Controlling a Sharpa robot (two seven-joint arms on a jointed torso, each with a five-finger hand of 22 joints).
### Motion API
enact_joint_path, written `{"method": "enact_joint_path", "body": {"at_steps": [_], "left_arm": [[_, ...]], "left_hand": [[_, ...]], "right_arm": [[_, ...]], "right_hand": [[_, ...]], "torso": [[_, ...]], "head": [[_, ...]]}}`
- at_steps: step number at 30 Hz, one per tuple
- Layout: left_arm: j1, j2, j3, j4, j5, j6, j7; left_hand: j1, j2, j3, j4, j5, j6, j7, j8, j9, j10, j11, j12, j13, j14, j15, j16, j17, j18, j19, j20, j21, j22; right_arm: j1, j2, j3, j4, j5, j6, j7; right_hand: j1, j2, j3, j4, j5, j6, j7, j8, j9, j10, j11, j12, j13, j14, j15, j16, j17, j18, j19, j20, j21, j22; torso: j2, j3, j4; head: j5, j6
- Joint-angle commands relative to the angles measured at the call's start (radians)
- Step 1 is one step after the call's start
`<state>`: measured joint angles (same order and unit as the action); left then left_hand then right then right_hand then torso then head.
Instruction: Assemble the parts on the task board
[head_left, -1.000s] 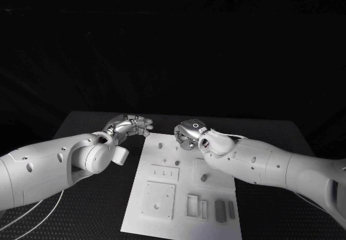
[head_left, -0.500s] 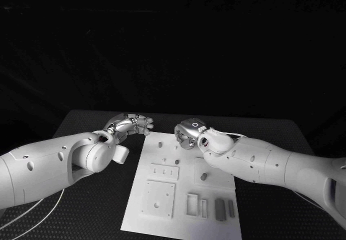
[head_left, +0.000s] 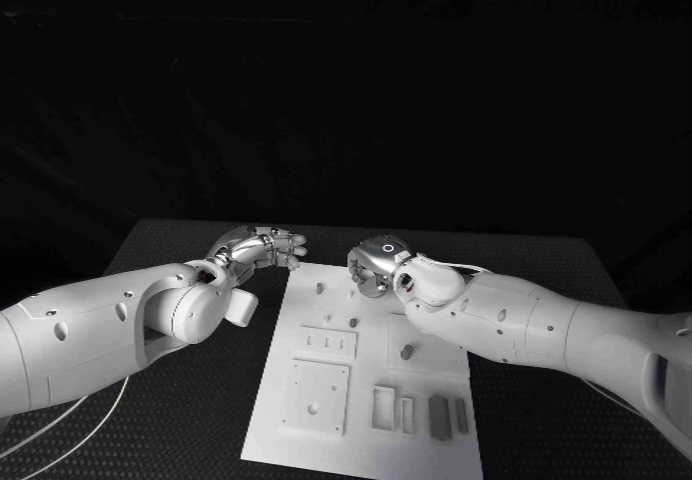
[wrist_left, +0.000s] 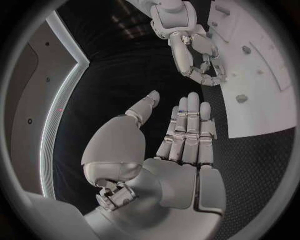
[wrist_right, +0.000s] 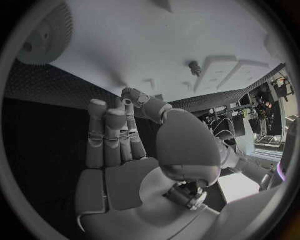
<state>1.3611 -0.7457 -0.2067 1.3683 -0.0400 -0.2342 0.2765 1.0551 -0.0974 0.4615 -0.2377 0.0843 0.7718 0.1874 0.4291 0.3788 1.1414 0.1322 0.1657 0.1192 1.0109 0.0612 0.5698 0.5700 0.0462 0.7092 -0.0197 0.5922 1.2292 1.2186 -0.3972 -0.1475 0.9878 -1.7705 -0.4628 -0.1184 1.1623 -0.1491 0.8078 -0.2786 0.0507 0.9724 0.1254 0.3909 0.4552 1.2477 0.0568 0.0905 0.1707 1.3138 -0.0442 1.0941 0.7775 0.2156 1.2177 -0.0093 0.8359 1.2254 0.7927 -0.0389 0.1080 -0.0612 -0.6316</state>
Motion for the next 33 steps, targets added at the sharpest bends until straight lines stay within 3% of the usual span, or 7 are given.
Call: {"method": "enact_joint_path", "body": {"at_steps": [1, 3, 8, 14, 21, 27, 33], "left_arm": [[0.002, 0.003, 0.001, 0.000, -0.004, 0.010, 0.006], [0.002, 0.002, 0.001, 0.000, -0.004, 0.009, 0.006], [0.002, -0.001, 0.001, -0.004, -0.004, 0.007, 0.007], [0.004, -0.006, 0.001, -0.013, -0.004, 0.006, 0.007], [0.004, -0.015, 0.001, -0.012, -0.004, 0.004, 0.008], [0.005, -0.018, 0.001, -0.016, -0.004, 0.007, 0.015], [0.005, -0.020, 0.001, -0.017, -0.004, 0.010, 0.015]], "left_hand": [[-0.006, -0.001, 0.001, 0.003, -0.004, -0.008, 0.002, -0.004, 0.002, -0.010, 0.000, -0.007, -0.001, -0.003, 0.004, -0.004, 0.001, 0.005, 0.000, -0.005, 0.006, -0.002], [-0.006, -0.001, 0.001, 0.003, -0.004, -0.008, 0.002, -0.004, 0.002, -0.010, 0.000, -0.007, -0.001, -0.003, 0.004, -0.004, 0.001, 0.005, 0.000, -0.005, 0.006, -0.002], [-0.006, -0.001, 0.001, 0.003, -0.004, -0.008, 0.002, -0.004, 0.002, -0.010, 0.000, -0.007, -0.001, -0.003, 0.004, -0.004, 0.002, 0.005, 0.000, -0.006, 0.006, -0.002], [-0.007, -0.002, 0.001, 0.004, -0.004, -0.010, 0.002, -0.005, 0.002, -0.010, 0.000, -0.008, -0.001, -0.005, 0.005, -0.006, 0.002, 0.003, 0.000, -0.006, 0.006, -0.002], [-0.007, -0.003, 0.001, 0.004, -0.004, -0.011, 0.003, -0.005, 0.002, -0.010, 0.000, -0.008, -0.001, -0.005, 0.005, -0.006, 0.002, 0.003, -0.001, -0.007, 0.006, -0.002], [-0.006, -0.005, 0.002, 0.003, -0.004, -0.011, 0.003, -0.005, 0.003, -0.010, 0.000, -0.008, -0.001, -0.005, 0.005, -0.006, 0.003, 0.002, -0.001, -0.007, 0.006, -0.002], [-0.007, -0.006, 0.002, 0.003, -0.004, -0.011, 0.003, -0.005, 0.003, -0.009, 0.000, -0.008, -0.001, -0.004, 0.005, -0.006, 0.003, 0.002, -0.001, -0.007, 0.006, -0.002]], "right_arm": [[-0.002, 0.000, -0.001, -0.005, 0.039, 0.008, 0.016], [-0.002, -0.001, -0.001, -0.007, 0.051, -0.010, 0.023], [-0.001, -0.011, -0.001, -0.001, 0.078, -0.062, 0.032], [0.005, -0.039, -0.001, 0.025, 0.087, -0.102, 0.033], [0.034, -0.143, 0.010, 0.147, 0.126, -0.125, 0.052], [0.056, -0.253, 0.035, 0.247, 0.176, -0.070, 0.072], [0.060, -0.309, 0.035, 0.265, 0.223, -0.004, 0.086]], "right_hand": [[-0.020, -0.047, -0.011, 0.001, 0.000, -0.053, 0.020, -0.029, -0.016, -0.035, 0.031, -0.030, -0.018, -0.009, 0.017, -0.002, -0.002, 0.046, -0.003, -0.002, -0.005, -0.002], [-0.026, -0.074, -0.018, 0.010, -0.002, -0.089, 0.037, -0.049, -0.023, -0.080, 0.048, -0.032, -0.030, -0.006, 0.035, 0.001, -0.003, 0.046, 0.001, -0.001, -0.006, -0.003], [-0.052, -0.140, -0.043, 0.030, -0.003, -0.136, 0.046, -0.072, -0.032, -0.142, 0.067, -0.032, -0.048, -0.021, 0.054, -0.008, -0.012, 0.044, -0.012, 0.005, -0.022, -0.010], [-0.070, -0.149, -0.086, 0.024, -0.002, -0.167, 0.044, -0.083, -0.035, -0.207, 0.080, -0.028, -0.072, -0.035, 0.066, -0.013, -0.019, 0.046, -0.031, 0.011, -0.037, -0.013], [-0.051, -0.148, -0.072, 0.032, -0.002, -0.146, 0.044, -0.068, -0.029, -0.173, 0.075, -0.012, -0.070, -0.030, 0.062, -0.007, -0.024, 0.046, -0.022, 0.011, -0.038, -0.014], [-0.049, -0.146, -0.072, 0.046, 0.000, -0.125, 0.040, -0.055, -0.024, -0.064, 0.040, 0.041, -0.039, -0.016, 0.029, 0.000, -0.030, 0.046, -0.007, 0.010, -0.030, -0.009], [-0.063, -0.143, -0.110, 0.046, 0.019, -0.100, 0.044, -0.046, -0.018, -0.006, 0.014, 0.075, 0.023, -0.002, 0.003, 0.037, -0.011, 0.046, 0.018, 0.009, -0.001, 0.012]], "torso": [[0.000, 0.0001, -0.0006], [0.000, 0.0000, -0.0006], [0.000, -0.0002, -0.0012], [0.000, 0.0014, -0.0032], [0.000, 0.0025, -0.0072], [-0.001, 0.0037, -0.0212], [-0.002, 0.0080, -0.0345]], "head": [[0.002, -0.001], [0.001, -0.001], [0.004, 0.004], [0.003, 0.009], [-0.003, 0.019], [-0.002, 0.029], [0.003, 0.031]]}}
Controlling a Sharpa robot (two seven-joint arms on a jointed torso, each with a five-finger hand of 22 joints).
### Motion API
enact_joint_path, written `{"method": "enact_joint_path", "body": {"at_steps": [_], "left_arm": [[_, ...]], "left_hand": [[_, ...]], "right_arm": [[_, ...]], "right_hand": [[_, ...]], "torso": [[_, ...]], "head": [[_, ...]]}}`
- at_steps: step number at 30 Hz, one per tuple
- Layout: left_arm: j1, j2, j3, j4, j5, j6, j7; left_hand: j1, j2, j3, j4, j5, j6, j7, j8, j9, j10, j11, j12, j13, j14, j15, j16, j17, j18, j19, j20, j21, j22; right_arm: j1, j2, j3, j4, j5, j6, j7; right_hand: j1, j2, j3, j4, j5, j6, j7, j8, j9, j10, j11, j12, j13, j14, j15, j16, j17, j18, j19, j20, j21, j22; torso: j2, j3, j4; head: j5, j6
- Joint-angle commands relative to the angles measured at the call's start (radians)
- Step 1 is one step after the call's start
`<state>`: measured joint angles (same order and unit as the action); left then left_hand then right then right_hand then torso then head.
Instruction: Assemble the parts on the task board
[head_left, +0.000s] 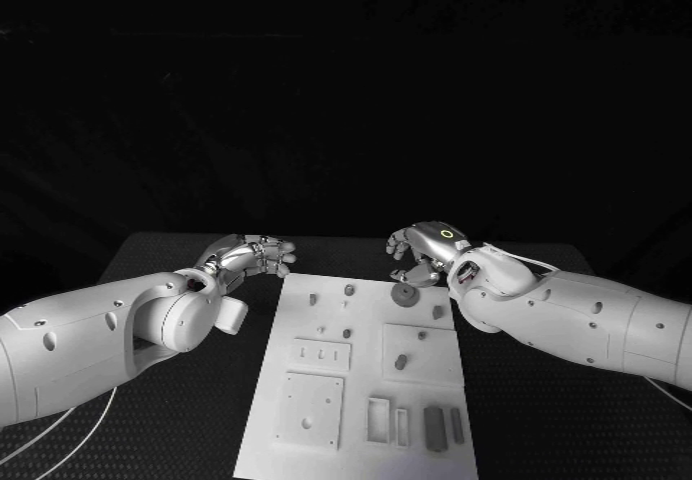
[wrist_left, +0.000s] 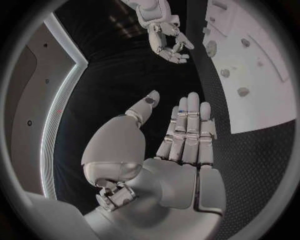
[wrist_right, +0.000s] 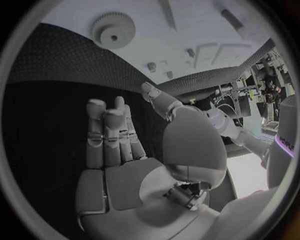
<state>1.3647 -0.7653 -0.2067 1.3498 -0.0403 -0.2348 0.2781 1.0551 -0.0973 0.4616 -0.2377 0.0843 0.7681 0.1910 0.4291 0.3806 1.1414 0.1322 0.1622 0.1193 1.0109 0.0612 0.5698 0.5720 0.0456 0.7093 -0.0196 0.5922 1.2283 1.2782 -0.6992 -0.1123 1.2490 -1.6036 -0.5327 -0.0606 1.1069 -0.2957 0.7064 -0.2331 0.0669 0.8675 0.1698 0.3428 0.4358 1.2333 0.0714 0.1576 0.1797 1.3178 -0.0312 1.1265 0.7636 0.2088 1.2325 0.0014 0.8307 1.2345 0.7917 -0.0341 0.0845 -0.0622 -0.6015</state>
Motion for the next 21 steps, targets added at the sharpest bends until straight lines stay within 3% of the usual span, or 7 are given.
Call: {"method": "enact_joint_path", "body": {"at_steps": [1, 7, 8, 9, 10, 12, 21], "left_arm": [[0.002, -0.001, 0.001, 0.002, -0.003, 0.010, 0.014], [0.001, 0.000, 0.001, 0.001, -0.003, 0.012, 0.013], [0.001, 0.002, 0.001, 0.000, -0.003, 0.013, 0.012], [0.001, 0.002, 0.001, -0.001, -0.003, 0.013, 0.012], [0.001, 0.003, 0.001, -0.001, -0.003, 0.013, 0.012], [0.001, 0.003, 0.001, 0.000, -0.003, 0.014, 0.012], [0.001, 0.009, 0.000, -0.002, -0.003, 0.018, 0.011]], "left_hand": [[-0.007, -0.006, 0.002, 0.003, -0.004, -0.007, -0.001, -0.005, 0.001, -0.009, 0.000, -0.005, -0.001, -0.004, 0.005, -0.006, 0.001, 0.002, -0.001, -0.008, 0.006, -0.001], [-0.007, -0.006, 0.002, 0.003, -0.004, -0.007, -0.001, -0.005, 0.001, -0.009, 0.000, -0.005, -0.001, -0.004, 0.005, -0.006, 0.001, 0.002, -0.001, -0.008, 0.006, -0.001], [-0.007, -0.006, 0.002, 0.003, -0.004, -0.007, -0.001, -0.005, 0.001, -0.009, 0.000, -0.005, -0.001, -0.004, 0.005, -0.006, 0.001, 0.002, -0.001, -0.008, 0.006, -0.001], [-0.007, -0.006, 0.002, 0.003, -0.004, -0.007, -0.001, -0.005, 0.001, -0.009, 0.000, -0.005, -0.001, -0.004, 0.005, -0.006, 0.002, 0.002, -0.001, -0.008, 0.006, -0.001], [-0.007, -0.006, 0.002, 0.003, -0.004, -0.007, -0.001, -0.005, 0.001, -0.009, 0.000, -0.005, -0.001, -0.004, 0.005, -0.006, 0.002, 0.002, -0.001, -0.008, 0.006, -0.001], [-0.007, -0.006, 0.002, 0.003, -0.004, -0.007, -0.001, -0.005, 0.001, -0.009, 0.000, -0.005, -0.001, -0.004, 0.005, -0.007, 0.002, 0.002, -0.001, -0.008, 0.007, -0.001], [-0.007, -0.006, 0.003, 0.003, -0.004, -0.007, -0.001, -0.004, 0.002, -0.009, 0.000, -0.005, -0.001, -0.004, 0.005, -0.007, 0.002, 0.002, -0.001, -0.009, 0.007, -0.001]], "right_arm": [[0.000, -0.010, 0.000, 0.000, 0.067, 0.081, 0.029], [-0.001, -0.008, 0.000, -0.041, 0.103, 0.177, 0.029], [-0.001, -0.007, 0.000, -0.050, 0.105, 0.193, 0.029], [-0.002, -0.006, 0.000, -0.056, 0.110, 0.200, 0.029], [-0.004, -0.005, 0.000, -0.062, 0.115, 0.207, 0.029], [-0.009, 0.002, 0.000, -0.076, 0.118, 0.218, 0.029], [-0.026, 0.040, -0.001, -0.143, 0.120, 0.262, 0.037]], "right_hand": [[-0.011, 0.003, -0.019, -0.003, 0.006, 0.002, -0.003, 0.000, 0.001, 0.028, -0.007, 0.025, 0.037, -0.011, -0.017, 0.006, 0.005, 0.053, 0.000, -0.003, 0.004, 0.004], [-0.024, 0.006, -0.089, -0.014, 0.001, -0.028, -0.020, -0.023, 0.004, 0.027, -0.036, 0.263, 0.412, -0.020, -0.037, 0.008, 0.009, 0.053, -0.006, -0.010, -0.007, 0.008], [-0.021, 0.010, -0.097, -0.013, 0.002, -0.033, -0.021, -0.029, 0.004, -0.043, -0.032, 0.379, 0.569, -0.020, -0.040, 0.015, 0.014, 0.053, -0.005, -0.012, -0.006, 0.011], [-0.020, -0.015, -0.111, -0.016, -0.003, -0.038, -0.028, -0.036, 0.001, -0.104, -0.033, 0.549, 0.732, -0.027, -0.047, 0.042, 0.033, 0.053, -0.004, -0.015, 0.006, 0.024], [-0.020, 0.008, -0.107, -0.010, -0.003, -0.037, -0.026, -0.038, 0.001, -0.147, -0.037, 0.614, 0.796, -0.035, -0.046, 0.054, 0.044, 0.053, -0.003, -0.019, 0.013, 0.031], [-0.019, 0.014, -0.100, -0.003, -0.003, -0.037, -0.027, -0.044, 0.000, -0.216, -0.037, 0.796, 0.953, -0.052, -0.045, 0.102, 0.089, 0.053, 0.006, -0.025, 0.048, 0.063], [-0.029, 0.025, -0.093, 0.000, 0.002, -0.028, -0.025, -0.046, 0.005, -0.230, -0.038, 0.970, 1.054, -0.061, -0.044, 0.165, 0.179, 0.053, 0.001, -0.038, 0.131, 0.097]], "torso": [[-0.001, 0.0042, -0.0123], [0.001, 0.0101, -0.0165], [0.001, 0.0113, -0.0167], [0.001, 0.0105, -0.0161], [0.000, 0.0086, -0.0149], [0.000, 0.0093, -0.0151], [0.000, 0.0068, -0.0133]], "head": [[0.004, 0.001], [0.007, 0.001], [0.007, 0.001], [0.005, 0.000], [0.004, 0.000], [0.003, -0.001], [0.001, -0.006]]}}
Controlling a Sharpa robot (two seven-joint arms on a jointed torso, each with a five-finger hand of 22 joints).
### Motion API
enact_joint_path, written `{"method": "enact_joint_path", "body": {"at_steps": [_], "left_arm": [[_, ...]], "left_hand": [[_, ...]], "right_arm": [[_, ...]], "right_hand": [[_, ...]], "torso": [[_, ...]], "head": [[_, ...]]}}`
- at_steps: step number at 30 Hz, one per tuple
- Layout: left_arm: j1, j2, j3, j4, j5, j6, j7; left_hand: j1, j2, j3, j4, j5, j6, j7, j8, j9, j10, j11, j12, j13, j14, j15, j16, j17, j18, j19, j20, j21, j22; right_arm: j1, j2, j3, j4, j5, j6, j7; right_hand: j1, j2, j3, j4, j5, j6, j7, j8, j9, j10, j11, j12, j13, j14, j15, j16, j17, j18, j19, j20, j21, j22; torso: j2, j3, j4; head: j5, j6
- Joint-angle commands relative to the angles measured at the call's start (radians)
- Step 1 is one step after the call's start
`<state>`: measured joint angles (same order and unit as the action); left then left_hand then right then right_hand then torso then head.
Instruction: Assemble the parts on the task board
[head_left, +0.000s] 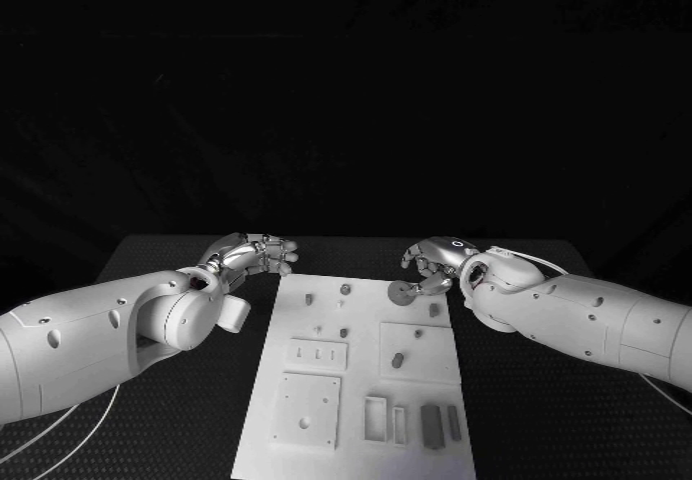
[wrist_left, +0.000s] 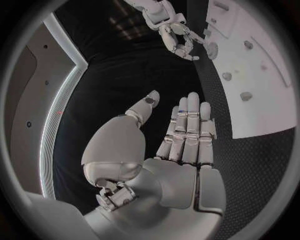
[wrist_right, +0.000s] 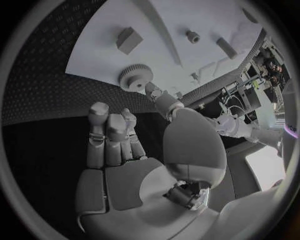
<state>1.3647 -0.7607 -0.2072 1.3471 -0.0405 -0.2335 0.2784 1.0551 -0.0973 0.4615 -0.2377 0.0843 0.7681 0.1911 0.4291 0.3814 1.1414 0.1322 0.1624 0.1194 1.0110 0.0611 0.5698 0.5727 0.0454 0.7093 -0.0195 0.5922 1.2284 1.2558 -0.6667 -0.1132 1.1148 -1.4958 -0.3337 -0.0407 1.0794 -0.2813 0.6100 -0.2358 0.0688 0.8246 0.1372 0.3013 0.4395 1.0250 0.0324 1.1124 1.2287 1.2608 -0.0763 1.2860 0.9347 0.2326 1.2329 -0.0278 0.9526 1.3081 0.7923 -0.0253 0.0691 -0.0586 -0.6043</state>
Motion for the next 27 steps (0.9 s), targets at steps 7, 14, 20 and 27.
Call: {"method": "enact_joint_path", "body": {"at_steps": [7, 14, 20, 27], "left_arm": [[0.001, 0.006, 0.001, 0.001, -0.003, 0.018, 0.009], [0.001, 0.005, 0.001, 0.000, -0.003, 0.017, 0.007], [0.001, 0.005, 0.001, 0.001, -0.003, 0.017, 0.006], [0.001, 0.006, 0.001, 0.000, -0.003, 0.017, 0.006]], "left_hand": [[-0.007, -0.005, 0.003, 0.004, -0.004, -0.007, -0.001, -0.004, 0.001, -0.009, 0.000, -0.005, -0.001, -0.004, 0.005, -0.007, 0.001, 0.001, -0.002, -0.009, 0.007, -0.002], [-0.007, -0.005, 0.003, 0.004, -0.004, -0.007, -0.001, -0.004, 0.001, -0.009, 0.000, -0.006, -0.001, -0.004, 0.005, -0.007, 0.002, 0.001, -0.002, -0.009, 0.007, -0.002], [-0.007, -0.005, 0.003, 0.004, -0.004, -0.007, -0.001, -0.004, 0.001, -0.009, 0.000, -0.006, -0.001, -0.004, 0.005, -0.007, 0.002, 0.001, -0.002, -0.009, 0.007, -0.002], [-0.008, -0.005, 0.003, 0.005, -0.004, -0.007, -0.001, -0.004, 0.002, -0.009, 0.000, -0.006, -0.001, -0.004, 0.005, -0.008, 0.002, 0.000, -0.002, -0.009, 0.007, -0.002]], "right_arm": [[-0.017, 0.024, -0.002, -0.027, 0.012, 0.080, 0.021], [-0.026, 0.035, -0.003, -0.041, 0.020, 0.094, 0.027], [-0.032, 0.043, -0.004, -0.052, 0.021, 0.109, 0.031], [-0.034, 0.044, -0.004, -0.062, 0.021, 0.118, 0.035]], "right_hand": [[-0.004, 0.022, 0.008, 0.002, 0.006, 0.034, 0.006, 0.005, 0.008, -0.017, -0.001, 0.042, 0.012, 0.000, 0.000, 0.013, 0.028, 0.029, 0.001, -0.009, 0.031, 0.023], [0.001, 0.047, 0.039, 0.011, 0.005, 0.054, 0.003, 0.012, 0.013, -0.016, -0.003, 0.053, 0.012, 0.001, -0.002, 0.012, 0.043, 0.029, -0.004, -0.006, 0.046, 0.022], [0.014, 0.074, 0.110, 0.033, -0.015, 0.078, 0.002, 0.018, 0.017, -0.016, -0.004, 0.061, 0.007, 0.004, -0.002, 0.007, 0.056, 0.029, -0.011, -0.002, 0.059, 0.021], [0.010, 0.099, 0.140, 0.041, -0.017, 0.089, 0.002, 0.020, 0.018, -0.019, -0.004, 0.065, 0.004, 0.005, -0.002, 0.004, 0.065, 0.029, -0.016, 0.000, 0.068, 0.021]], "torso": [[-0.001, -0.0021, 0.0017], [0.000, -0.0023, 0.0012], [0.000, -0.0026, 0.0026], [0.000, -0.0028, 0.0012]], "head": [[0.001, -0.007], [-0.001, -0.009], [-0.001, -0.011], [-0.003, -0.016]]}}
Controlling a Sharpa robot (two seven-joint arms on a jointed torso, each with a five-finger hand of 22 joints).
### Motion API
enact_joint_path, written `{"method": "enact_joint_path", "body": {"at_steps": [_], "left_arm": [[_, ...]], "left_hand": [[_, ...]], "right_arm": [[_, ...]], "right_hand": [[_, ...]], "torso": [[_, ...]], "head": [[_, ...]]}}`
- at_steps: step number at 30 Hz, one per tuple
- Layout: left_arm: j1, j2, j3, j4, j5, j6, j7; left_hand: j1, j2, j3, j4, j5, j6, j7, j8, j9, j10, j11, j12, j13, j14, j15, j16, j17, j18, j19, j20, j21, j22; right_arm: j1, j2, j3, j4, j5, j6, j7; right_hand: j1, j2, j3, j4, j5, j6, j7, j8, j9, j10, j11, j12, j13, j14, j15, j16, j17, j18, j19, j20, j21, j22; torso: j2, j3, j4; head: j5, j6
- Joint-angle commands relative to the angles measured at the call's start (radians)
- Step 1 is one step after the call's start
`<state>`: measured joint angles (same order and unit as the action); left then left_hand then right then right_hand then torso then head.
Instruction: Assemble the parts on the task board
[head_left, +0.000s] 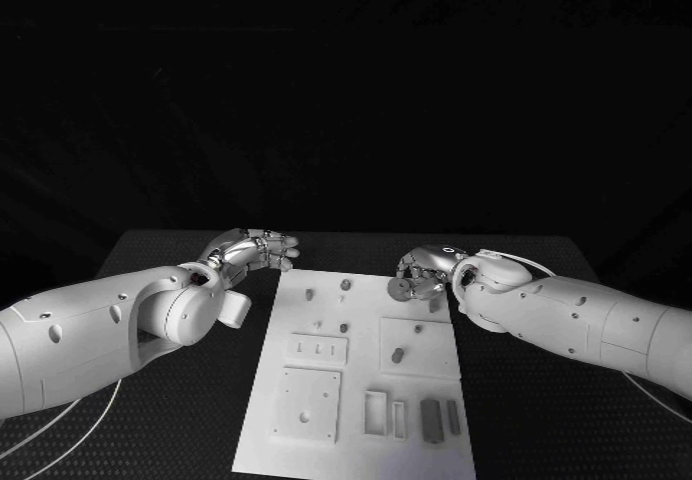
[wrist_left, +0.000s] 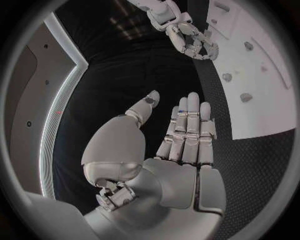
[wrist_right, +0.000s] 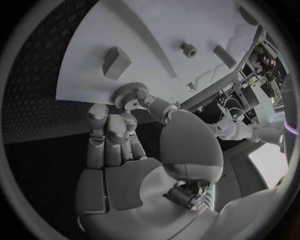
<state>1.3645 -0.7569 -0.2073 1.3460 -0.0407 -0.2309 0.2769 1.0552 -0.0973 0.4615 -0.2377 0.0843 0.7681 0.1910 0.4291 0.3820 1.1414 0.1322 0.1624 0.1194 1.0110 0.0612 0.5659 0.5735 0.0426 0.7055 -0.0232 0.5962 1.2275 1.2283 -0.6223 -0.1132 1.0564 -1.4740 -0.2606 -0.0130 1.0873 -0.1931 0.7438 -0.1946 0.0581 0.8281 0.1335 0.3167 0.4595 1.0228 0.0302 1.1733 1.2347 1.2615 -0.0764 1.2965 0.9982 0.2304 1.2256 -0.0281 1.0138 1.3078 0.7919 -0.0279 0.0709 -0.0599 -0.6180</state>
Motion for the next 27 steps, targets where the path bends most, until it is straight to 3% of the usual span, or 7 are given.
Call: {"method": "enact_joint_path", "body": {"at_steps": [1, 11, 16, 22, 27], "left_arm": [[0.001, 0.003, 0.001, 0.000, -0.003, 0.014, 0.007], [0.001, 0.005, 0.001, 0.001, -0.003, 0.015, 0.007], [0.001, 0.003, 0.001, 0.002, -0.004, 0.014, 0.006], [0.001, 0.003, 0.001, 0.001, -0.004, 0.014, 0.006], [0.001, 0.005, 0.001, 0.001, -0.005, 0.013, 0.005]], "left_hand": [[-0.008, -0.004, 0.003, 0.005, -0.004, -0.008, -0.001, -0.004, 0.001, -0.009, 0.000, -0.006, -0.001, -0.004, 0.005, -0.004, 0.001, 0.003, 0.002, -0.006, 0.003, -0.001], [-0.008, -0.004, 0.003, 0.005, -0.004, -0.008, -0.001, -0.004, 0.001, -0.009, 0.000, -0.006, -0.001, -0.004, 0.005, -0.004, 0.002, 0.003, 0.002, -0.006, 0.003, -0.001], [-0.008, -0.004, 0.004, 0.005, -0.004, -0.008, -0.001, -0.004, 0.001, -0.009, 0.000, -0.007, -0.001, -0.004, 0.005, -0.004, 0.002, 0.003, 0.002, -0.006, 0.003, -0.001], [-0.007, -0.004, 0.004, 0.004, -0.004, -0.008, -0.001, -0.004, 0.002, -0.009, 0.000, -0.007, -0.001, -0.004, 0.005, -0.004, 0.002, 0.003, 0.002, -0.006, 0.004, -0.001], [-0.007, -0.004, 0.004, 0.004, -0.004, -0.008, -0.001, -0.004, 0.002, -0.009, 0.000, -0.007, -0.001, -0.004, 0.005, -0.004, 0.002, 0.003, 0.002, -0.006, 0.004, -0.001]], "right_arm": [[-0.006, 0.000, -0.004, -0.003, 0.000, 0.050, 0.006], [-0.012, 0.014, -0.009, -0.017, -0.029, 0.064, -0.001], [-0.018, 0.017, -0.012, -0.021, -0.077, 0.045, -0.008], [-0.025, 0.024, -0.018, -0.019, -0.125, 0.028, -0.012], [-0.029, 0.024, -0.021, -0.024, -0.159, 0.014, -0.015]], "right_hand": [[0.002, 0.011, 0.007, -0.001, -0.006, 0.086, 0.006, 0.004, -0.002, -0.016, -0.001, 0.004, -0.002, 0.004, -0.001, -0.007, 0.001, 0.031, -0.009, 0.000, 0.007, 0.021], [-0.011, 0.027, 0.015, 0.005, -0.007, 0.103, 0.001, 0.011, 0.003, -0.017, -0.005, 0.007, -0.003, 0.004, -0.004, -0.008, 0.007, 0.031, -0.011, 0.002, 0.013, 0.021], [-0.017, 0.019, 0.013, -0.001, -0.007, 0.113, -0.003, 0.015, 0.005, -0.016, -0.009, 0.010, -0.004, 0.005, -0.008, -0.009, 0.011, 0.031, -0.013, 0.002, 0.018, 0.021], [-0.036, -0.009, -0.001, 0.004, -0.007, 0.132, -0.010, 0.023, 0.010, -0.008, -0.015, 0.015, -0.008, 0.010, -0.013, -0.011, 0.016, 0.031, -0.009, 0.001, 0.026, 0.019], [-0.036, -0.011, -0.003, 0.006, -0.008, 0.150, -0.015, 0.032, 0.015, -0.004, -0.020, 0.016, -0.010, 0.013, -0.016, -0.011, 0.018, 0.031, -0.007, 0.001, 0.027, 0.018]], "torso": [[0.001, -0.0004, -0.0012], [0.000, 0.0009, 0.0004], [0.000, 0.0010, 0.0008], [0.000, 0.0010, -0.0012], [0.000, 0.0009, -0.0004]], "head": [[-0.001, -0.004], [-0.004, -0.010], [-0.005, -0.013], [-0.002, -0.017], [-0.002, -0.018]]}}
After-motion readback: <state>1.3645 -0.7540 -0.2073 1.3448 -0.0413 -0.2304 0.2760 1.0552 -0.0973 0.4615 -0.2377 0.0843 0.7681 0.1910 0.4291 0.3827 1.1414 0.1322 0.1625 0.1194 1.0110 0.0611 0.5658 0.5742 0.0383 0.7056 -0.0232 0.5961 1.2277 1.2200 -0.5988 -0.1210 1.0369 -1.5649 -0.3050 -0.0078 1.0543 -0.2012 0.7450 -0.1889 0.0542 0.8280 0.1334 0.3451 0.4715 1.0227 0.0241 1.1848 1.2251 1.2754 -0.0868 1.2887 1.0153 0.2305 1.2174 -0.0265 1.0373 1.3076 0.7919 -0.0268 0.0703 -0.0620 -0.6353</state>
